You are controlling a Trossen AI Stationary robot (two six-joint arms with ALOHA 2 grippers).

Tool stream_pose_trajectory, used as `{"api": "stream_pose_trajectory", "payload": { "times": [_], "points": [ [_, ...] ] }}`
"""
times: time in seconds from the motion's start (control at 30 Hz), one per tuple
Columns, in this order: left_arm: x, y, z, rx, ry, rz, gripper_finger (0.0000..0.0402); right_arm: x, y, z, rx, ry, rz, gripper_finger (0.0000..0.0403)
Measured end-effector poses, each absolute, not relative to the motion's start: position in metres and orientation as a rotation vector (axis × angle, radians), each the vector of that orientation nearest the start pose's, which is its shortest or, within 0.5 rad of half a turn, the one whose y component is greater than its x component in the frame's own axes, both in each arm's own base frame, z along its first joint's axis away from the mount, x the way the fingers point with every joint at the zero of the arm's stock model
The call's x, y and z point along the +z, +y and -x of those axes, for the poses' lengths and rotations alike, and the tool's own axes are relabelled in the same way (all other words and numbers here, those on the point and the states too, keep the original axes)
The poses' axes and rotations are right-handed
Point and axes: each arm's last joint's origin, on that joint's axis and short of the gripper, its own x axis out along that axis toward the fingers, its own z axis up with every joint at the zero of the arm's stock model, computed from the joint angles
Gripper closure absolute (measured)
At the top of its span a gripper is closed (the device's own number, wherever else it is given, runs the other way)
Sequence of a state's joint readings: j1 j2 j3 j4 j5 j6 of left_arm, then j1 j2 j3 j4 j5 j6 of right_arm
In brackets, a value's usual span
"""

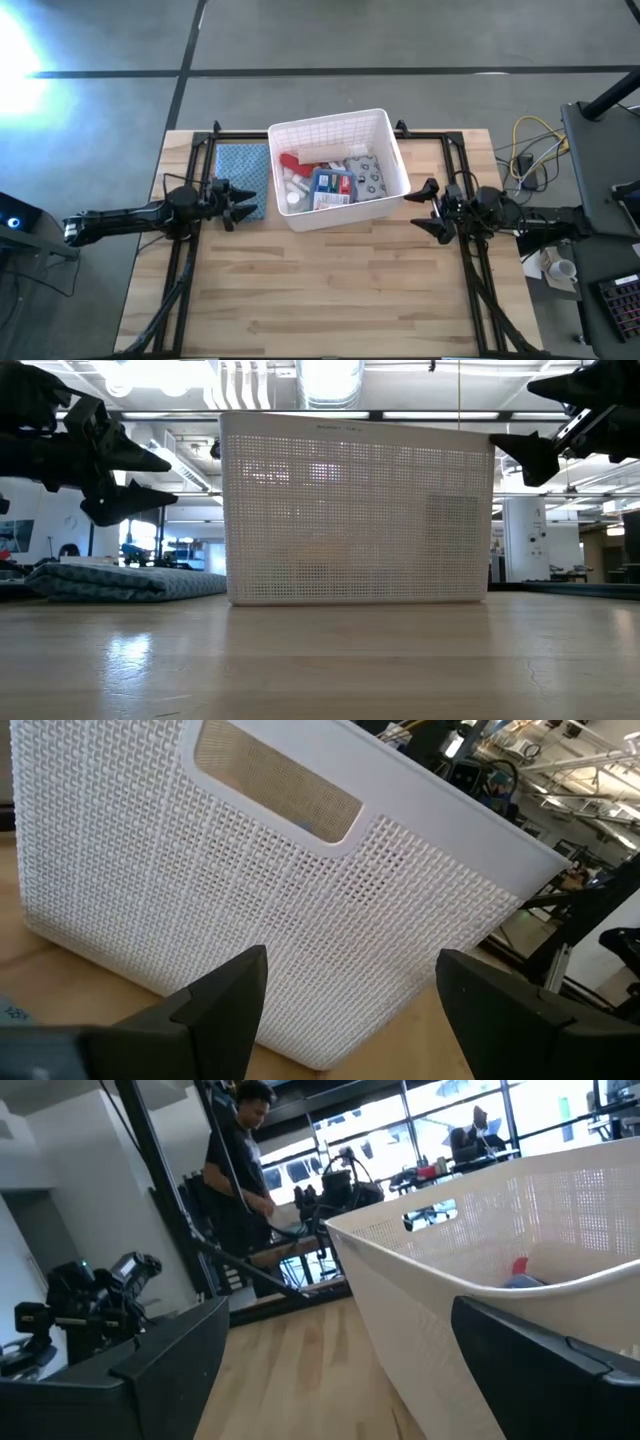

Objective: Pick & place medical supplies in basket/bin
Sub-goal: Return to Home Position

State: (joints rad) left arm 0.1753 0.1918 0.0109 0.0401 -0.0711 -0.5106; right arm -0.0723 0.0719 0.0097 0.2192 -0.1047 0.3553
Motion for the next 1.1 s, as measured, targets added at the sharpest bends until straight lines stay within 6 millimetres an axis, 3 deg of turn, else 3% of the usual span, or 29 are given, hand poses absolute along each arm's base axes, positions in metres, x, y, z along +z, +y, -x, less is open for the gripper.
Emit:
{"api": "stream_pose_trajectory", "payload": {
  "times": [0.37,0.67,1.1],
  "points": [
    [0.1549,0.0209,-0.1065,0.277,0.079,0.515,0.0132,0.1829,-0.0042,-0.0997,0.061,-0.158,-0.326,0.0033],
    [0.1548,0.0209,-0.1065,0.277,0.079,0.515,0.0132,0.1846,-0.0087,-0.0988,-0.121,-0.178,-0.009,0.0033],
    [0.1548,0.0209,-0.1065,0.277,0.079,0.515,0.0132,0.1835,-0.0086,-0.0991,-0.111,-0.171,-0.110,0.0033]
  ]
}}
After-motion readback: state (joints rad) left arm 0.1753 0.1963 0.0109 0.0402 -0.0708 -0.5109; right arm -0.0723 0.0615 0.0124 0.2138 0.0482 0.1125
